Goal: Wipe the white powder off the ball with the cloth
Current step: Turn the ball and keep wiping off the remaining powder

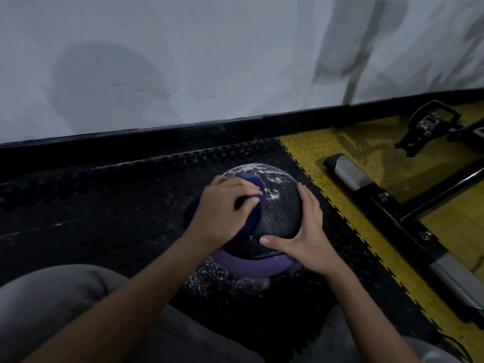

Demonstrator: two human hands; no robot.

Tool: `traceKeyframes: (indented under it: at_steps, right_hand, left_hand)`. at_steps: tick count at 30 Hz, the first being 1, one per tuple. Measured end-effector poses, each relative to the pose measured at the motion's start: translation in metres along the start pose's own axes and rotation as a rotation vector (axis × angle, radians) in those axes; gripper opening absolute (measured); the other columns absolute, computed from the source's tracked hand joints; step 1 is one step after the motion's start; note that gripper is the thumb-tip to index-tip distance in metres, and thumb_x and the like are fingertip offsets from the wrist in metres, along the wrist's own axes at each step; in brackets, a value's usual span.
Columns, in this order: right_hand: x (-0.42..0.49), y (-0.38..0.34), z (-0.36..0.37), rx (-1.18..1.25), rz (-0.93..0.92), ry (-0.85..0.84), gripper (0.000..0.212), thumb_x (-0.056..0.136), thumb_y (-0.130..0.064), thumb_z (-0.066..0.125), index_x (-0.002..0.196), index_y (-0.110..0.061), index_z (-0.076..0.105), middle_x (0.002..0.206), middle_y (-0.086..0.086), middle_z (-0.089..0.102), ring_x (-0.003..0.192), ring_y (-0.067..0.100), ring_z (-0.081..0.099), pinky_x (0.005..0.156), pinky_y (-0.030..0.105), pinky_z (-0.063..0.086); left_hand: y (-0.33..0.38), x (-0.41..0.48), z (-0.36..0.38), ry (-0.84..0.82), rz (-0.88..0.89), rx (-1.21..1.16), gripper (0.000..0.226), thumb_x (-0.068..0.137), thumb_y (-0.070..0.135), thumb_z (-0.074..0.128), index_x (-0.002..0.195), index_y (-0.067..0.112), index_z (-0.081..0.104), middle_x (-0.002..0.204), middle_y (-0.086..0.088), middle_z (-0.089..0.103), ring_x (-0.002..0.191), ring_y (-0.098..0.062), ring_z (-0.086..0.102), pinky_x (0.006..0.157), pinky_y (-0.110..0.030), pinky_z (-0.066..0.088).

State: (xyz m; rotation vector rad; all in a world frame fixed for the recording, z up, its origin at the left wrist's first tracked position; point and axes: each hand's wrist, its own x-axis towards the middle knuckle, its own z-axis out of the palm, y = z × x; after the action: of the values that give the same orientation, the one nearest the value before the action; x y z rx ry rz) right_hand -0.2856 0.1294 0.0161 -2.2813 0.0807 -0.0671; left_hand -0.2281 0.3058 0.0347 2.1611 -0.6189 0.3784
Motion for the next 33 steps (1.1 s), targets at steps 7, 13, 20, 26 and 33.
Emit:
traceKeyframes:
  at_steps: [7, 13, 20, 26, 33]
  right_hand:
    - [0.003, -0.003, 0.004, -0.009, -0.013, 0.021, 0.131, 0.043, -0.075, 0.068, 0.149, -0.027, 0.006, 0.151, -0.016, 0.001, 0.136, -0.004, 0.0, 0.112, 0.032, 0.011]
    - [0.0, -0.003, 0.002, 0.0, 0.003, 0.004, 0.129, 0.048, -0.065, 0.077, 0.149, -0.026, 0.006, 0.152, -0.012, 0.001, 0.137, 0.0, -0.001, 0.115, 0.038, 0.013]
    - [0.001, -0.005, 0.007, -0.023, -0.025, 0.026, 0.131, 0.043, -0.075, 0.067, 0.149, -0.028, 0.007, 0.15, -0.018, 0.001, 0.133, -0.006, 0.0, 0.114, 0.035, 0.012]
    - [0.0, -0.006, 0.004, -0.009, -0.017, 0.009, 0.128, 0.048, -0.065, 0.076, 0.148, -0.027, 0.006, 0.15, -0.015, 0.0, 0.132, -0.006, 0.0, 0.115, 0.038, 0.012]
    - [0.001, -0.008, 0.009, -0.035, -0.02, 0.025, 0.13, 0.044, -0.077, 0.066, 0.148, -0.028, 0.005, 0.148, -0.021, -0.001, 0.132, -0.006, -0.002, 0.116, 0.039, 0.012]
  left_hand:
    - [-0.011, 0.012, -0.01, 0.068, -0.253, -0.121, 0.013, 0.082, 0.015, 0.067, 0.092, 0.018, 0.074, 0.096, 0.009, 0.068, 0.094, -0.005, 0.056, 0.084, -0.006, 0.032]
    - [-0.003, 0.013, -0.001, -0.015, -0.048, 0.021, 0.015, 0.084, 0.021, 0.064, 0.095, 0.02, 0.074, 0.1, 0.006, 0.07, 0.101, -0.017, 0.051, 0.091, -0.025, 0.033]
    - [-0.012, 0.014, -0.01, 0.079, -0.23, -0.117, 0.012, 0.082, 0.014, 0.067, 0.091, 0.016, 0.074, 0.094, 0.009, 0.067, 0.092, -0.002, 0.054, 0.082, -0.002, 0.031]
    - [-0.007, 0.009, 0.002, -0.037, 0.028, 0.032, 0.018, 0.081, 0.028, 0.061, 0.091, 0.02, 0.074, 0.096, 0.009, 0.07, 0.096, -0.017, 0.054, 0.088, -0.024, 0.034]
    - [-0.01, 0.018, -0.008, 0.045, -0.097, -0.028, 0.012, 0.082, 0.018, 0.066, 0.09, 0.015, 0.075, 0.098, 0.004, 0.07, 0.092, -0.002, 0.049, 0.083, -0.007, 0.027]
